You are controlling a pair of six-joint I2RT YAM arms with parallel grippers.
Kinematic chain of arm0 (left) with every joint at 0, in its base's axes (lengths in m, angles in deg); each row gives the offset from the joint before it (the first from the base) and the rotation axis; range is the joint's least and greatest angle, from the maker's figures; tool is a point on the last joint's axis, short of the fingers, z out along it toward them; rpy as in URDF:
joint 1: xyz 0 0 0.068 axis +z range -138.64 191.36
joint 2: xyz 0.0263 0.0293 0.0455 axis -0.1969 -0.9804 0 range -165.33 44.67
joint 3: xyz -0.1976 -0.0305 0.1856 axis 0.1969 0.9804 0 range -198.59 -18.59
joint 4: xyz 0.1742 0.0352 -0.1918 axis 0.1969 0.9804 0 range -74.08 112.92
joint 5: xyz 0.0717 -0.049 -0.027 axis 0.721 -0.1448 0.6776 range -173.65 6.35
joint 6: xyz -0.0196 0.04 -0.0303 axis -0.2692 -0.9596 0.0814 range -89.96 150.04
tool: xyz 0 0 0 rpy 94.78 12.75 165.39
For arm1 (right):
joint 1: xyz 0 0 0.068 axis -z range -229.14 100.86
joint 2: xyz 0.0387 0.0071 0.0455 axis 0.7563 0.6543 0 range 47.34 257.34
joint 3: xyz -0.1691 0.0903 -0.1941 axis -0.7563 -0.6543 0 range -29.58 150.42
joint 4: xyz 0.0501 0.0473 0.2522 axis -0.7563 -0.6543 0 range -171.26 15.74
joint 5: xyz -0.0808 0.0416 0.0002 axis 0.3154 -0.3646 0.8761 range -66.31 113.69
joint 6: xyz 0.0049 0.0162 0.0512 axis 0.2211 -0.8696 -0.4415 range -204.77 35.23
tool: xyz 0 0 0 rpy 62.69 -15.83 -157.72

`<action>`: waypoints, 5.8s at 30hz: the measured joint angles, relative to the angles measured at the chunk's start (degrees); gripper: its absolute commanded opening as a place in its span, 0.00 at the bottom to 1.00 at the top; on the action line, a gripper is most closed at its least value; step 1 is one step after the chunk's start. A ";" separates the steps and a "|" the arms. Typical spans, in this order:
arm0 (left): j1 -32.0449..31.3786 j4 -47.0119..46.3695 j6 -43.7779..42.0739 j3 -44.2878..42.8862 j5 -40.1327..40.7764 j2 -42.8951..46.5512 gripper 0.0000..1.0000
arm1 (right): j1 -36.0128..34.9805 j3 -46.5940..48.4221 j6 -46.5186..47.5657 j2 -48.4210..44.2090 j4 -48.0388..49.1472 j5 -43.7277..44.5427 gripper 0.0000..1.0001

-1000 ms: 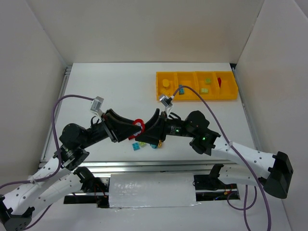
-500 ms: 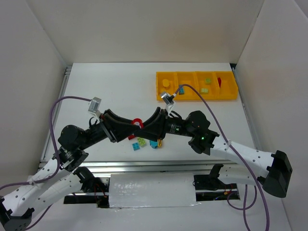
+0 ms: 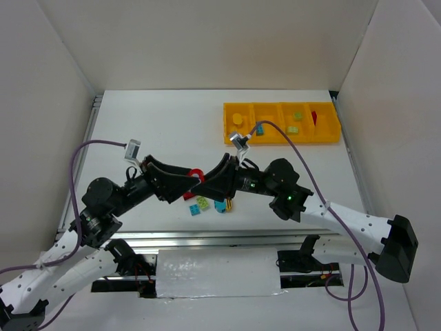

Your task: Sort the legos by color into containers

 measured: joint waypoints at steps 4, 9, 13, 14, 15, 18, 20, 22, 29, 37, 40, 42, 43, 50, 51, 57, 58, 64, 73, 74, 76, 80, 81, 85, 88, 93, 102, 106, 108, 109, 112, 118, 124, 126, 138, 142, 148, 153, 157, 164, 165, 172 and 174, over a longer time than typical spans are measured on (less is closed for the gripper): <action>0.00 9.79 -2.45 -4.28 8.68 0.81 1.00 | 0.81 0.00 1.03 -0.20 -6.36 5.81 0.00; 0.02 23.45 -4.39 -12.26 21.81 1.27 1.00 | 14.08 -0.02 0.61 -0.70 -20.17 13.25 0.00; 0.02 32.20 -6.99 -15.19 28.74 3.82 1.00 | 35.87 2.01 1.05 1.55 -32.30 20.00 0.00; 0.02 34.36 -7.72 -15.67 29.83 4.28 1.00 | 40.85 4.00 1.36 3.43 -34.62 21.53 0.00; 0.02 36.24 -8.63 -15.98 30.51 4.63 1.00 | 45.66 6.82 1.55 6.27 -36.68 23.06 0.00; 0.02 41.77 -11.39 -16.26 31.69 5.20 1.00 | 58.05 17.62 1.51 16.87 -41.44 27.41 0.00; 0.02 44.81 -12.98 -16.22 31.71 5.40 1.00 | 63.04 24.70 1.36 23.76 -43.87 30.36 0.00; 0.04 47.19 -14.58 -16.09 31.23 5.64 1.00 | 66.34 32.89 1.33 31.67 -47.04 32.02 0.00; 0.04 51.82 -20.94 -15.91 27.47 5.68 0.99 | 70.12 59.30 4.37 55.74 -56.83 31.78 0.00; 0.04 52.61 -23.87 -13.31 25.83 7.85 1.00 | 70.38 68.06 7.67 63.36 -63.34 30.82 0.19; 0.04 52.57 -24.70 -13.07 25.24 8.81 1.00 | 70.38 68.78 8.00 63.36 -64.22 31.04 0.62; 0.04 52.48 -24.92 -13.05 25.16 9.27 1.00 | 70.36 68.83 8.11 63.36 -64.46 31.47 0.69; 0.07 52.43 -24.96 -13.05 25.11 9.51 0.99 | 70.38 68.83 8.20 63.36 -64.70 31.74 0.71; 0.04 52.46 -24.79 -13.05 25.92 9.79 0.99 | 70.34 69.24 8.20 63.34 -66.58 32.48 0.78; 0.04 52.52 -24.68 -13.05 26.62 9.79 0.99 | 70.25 69.42 8.15 63.30 -67.01 32.50 0.79; 0.04 55.36 -20.17 -13.05 35.85 8.70 0.99 | 65.77 65.94 9.40 56.28 -69.18 33.27 1.00; 0.07 56.43 -19.23 -13.07 37.92 8.37 0.99 | 63.01 63.73 10.75 53.02 -69.22 33.97 1.00; 0.09 60.76 -14.03 -13.09 46.18 7.82 0.99 | 30.58 46.16 16.94 30.25 -64.89 37.20 1.00; 0.44 61.44 -12.52 -13.09 47.82 8.70 1.00 | 4.50 36.37 16.72 32.79 -65.48 41.68 0.99; 0.44 61.44 -12.52 -13.09 47.82 9.27 0.99 | 2.89 37.73 16.90 36.17 -66.03 42.29 0.98; 0.44 61.40 -12.57 -13.09 47.76 10.47 0.99 | 0.11 41.86 17.16 43.04 -67.93 43.85 0.97; 0.44 61.35 -12.57 -13.09 47.65 12.94 1.00 | -3.17 49.75 17.86 54.47 -70.82 45.75 0.95; 0.44 61.35 -12.57 -13.09 47.60 13.40 1.00 | -3.32 50.88 18.03 56.19 -71.08 45.97 0.94; 0.44 61.27 -12.68 -13.09 47.15 14.19 0.99 | -2.91 54.27 18.64 61.26 -72.76 47.74 0.93; 0.44 60.98 -12.79 -13.09 46.64 14.10 1.00 | -2.25 55.06 19.47 62.60 -72.96 47.95 0.84; 0.44 60.85 -12.85 -13.09 46.18 13.84 1.00 | -1.38 55.43 20.15 63.10 -72.76 46.12 0.74; 0.44 60.63 -12.85 -13.05 46.03 14.03 1.00 | -1.01 55.60 20.57 64.04 -72.13 41.20 0.65; 0.44 60.50 -12.85 -13.05 46.03 14.05 0.99 | -0.98 56.06 20.57 66.14 -72.19 40.59 0.62; 0.44 60.50 -12.85 -13.05 46.03 14.08 1.00 | -0.94 56.41 20.65 66.99 -72.24 40.33 0.54; 0.44 60.50 -12.85 -13.05 46.03 14.08 0.99 | -0.90 56.76 20.79 67.38 -72.46 40.44 0.49; 0.44 60.50 -12.85 -13.05 46.03 14.12 0.99 | -0.81 57.70 20.79 67.47 -72.41 40.17 0.05; 0.44 60.46 -12.85 -13.05 46.03 14.19 0.99 | -0.66 61.09 20.96 67.56 -72.46 41.24 0.00; 0.44 58.23 -12.63 -11.85 44.04 14.38 0.99 | -0.46 60.96 17.14 63.58 -70.07 46.95 0.00; 0.44 55.17 -12.59 -9.25 41.03 14.60 1.00 | -0.46 55.47 14.40 57.96 -68.35 49.66 0.00; 0.44 34.62 -14.71 -2.32 21.11 1.31 0.98 | -6.03 36.65 3.06 24.22 -64.57 63.01 0.00; 0.44 27.30 -16.20 -2.32 14.53 -1.90 0.97 | -8.55 32.65 1.11 21.94 -65.09 63.95 0.00; 0.44 21.75 -16.26 -2.32 9.68 -5.18 0.89 | -10.25 30.16 -0.70 19.96 -65.59 65.37 0.00; 0.44 20.79 -16.28 -2.32 7.98 -7.65 0.87 | -11.15 30.12 -1.55 18.71 -65.57 66.53 0.00; 0.44 20.79 -16.31 -2.32 7.17 -8.57 0.88 | -11.23 30.03 -1.95 18.56 -65.55 67.47 0.00; 0.44 19.85 -16.68 -2.32 6.75 -8.52 0.83 | -11.72 29.86 -1.92 16.57 -64.92 67.63 0.00; 0.44 19.67 -17.03 -2.32 6.69 -8.52 0.82 | -11.93 29.86 -1.92 16.44 -64.76 67.54 0.00; 0.44 18.64 -17.51 -2.32 5.92 -8.52 0.71 | -13.38 29.51 -1.25 16.31 -63.80 66.12 0.00; 0.44 18.58 -17.55 -2.32 5.68 -8.50 0.64 | -13.51 29.29 -1.14 16.28 -63.47 65.77 0.00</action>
